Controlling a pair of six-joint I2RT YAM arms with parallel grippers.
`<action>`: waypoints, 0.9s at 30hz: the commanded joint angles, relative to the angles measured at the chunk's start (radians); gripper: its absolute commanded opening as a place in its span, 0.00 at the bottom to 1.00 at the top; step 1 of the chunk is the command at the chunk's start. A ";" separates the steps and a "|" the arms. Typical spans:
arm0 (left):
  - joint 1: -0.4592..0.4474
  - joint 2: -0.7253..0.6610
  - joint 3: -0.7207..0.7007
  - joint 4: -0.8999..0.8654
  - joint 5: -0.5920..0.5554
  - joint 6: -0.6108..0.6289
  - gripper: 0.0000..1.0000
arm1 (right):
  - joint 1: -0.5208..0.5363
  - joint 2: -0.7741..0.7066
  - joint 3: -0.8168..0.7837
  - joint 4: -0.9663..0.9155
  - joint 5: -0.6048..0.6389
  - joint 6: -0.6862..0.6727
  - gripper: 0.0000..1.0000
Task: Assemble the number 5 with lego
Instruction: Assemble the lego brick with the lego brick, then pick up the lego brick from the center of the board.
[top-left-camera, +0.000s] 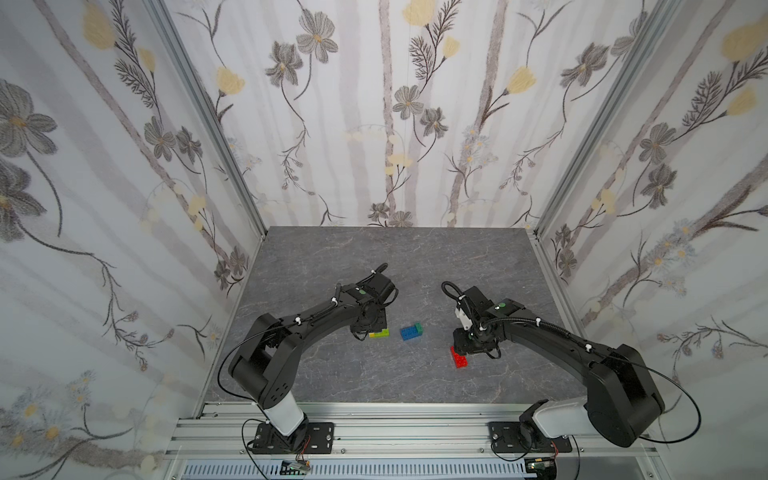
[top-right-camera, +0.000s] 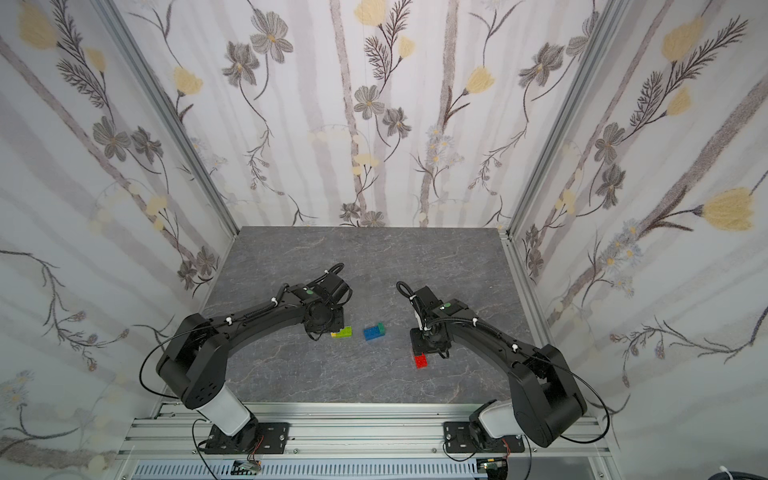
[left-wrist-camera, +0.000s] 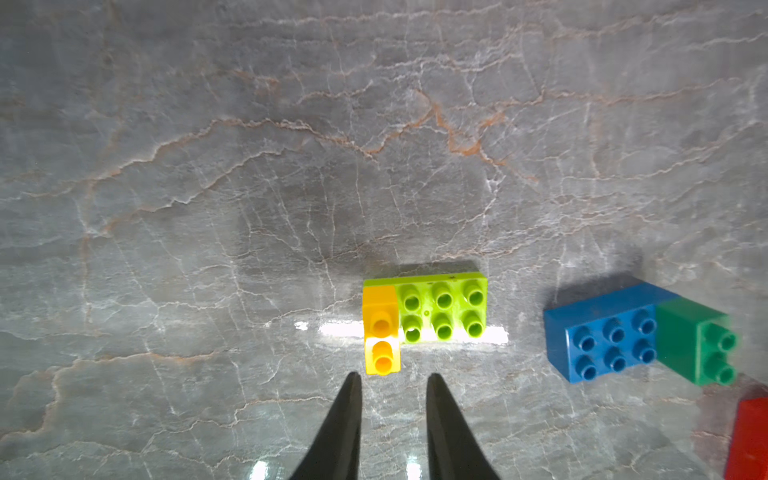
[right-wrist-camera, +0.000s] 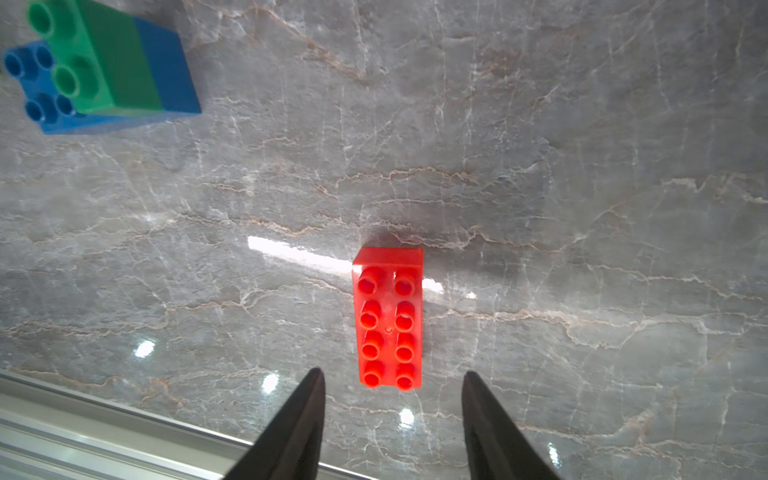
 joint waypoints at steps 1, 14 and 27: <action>0.000 -0.031 0.001 -0.021 -0.012 -0.003 0.32 | 0.009 0.028 0.013 -0.028 0.024 -0.015 0.53; 0.000 -0.213 -0.192 0.010 -0.025 -0.092 0.35 | 0.041 0.174 0.089 -0.007 0.027 -0.036 0.49; 0.000 -0.233 -0.300 0.062 0.000 -0.140 0.33 | 0.049 0.247 0.104 0.000 0.044 -0.033 0.40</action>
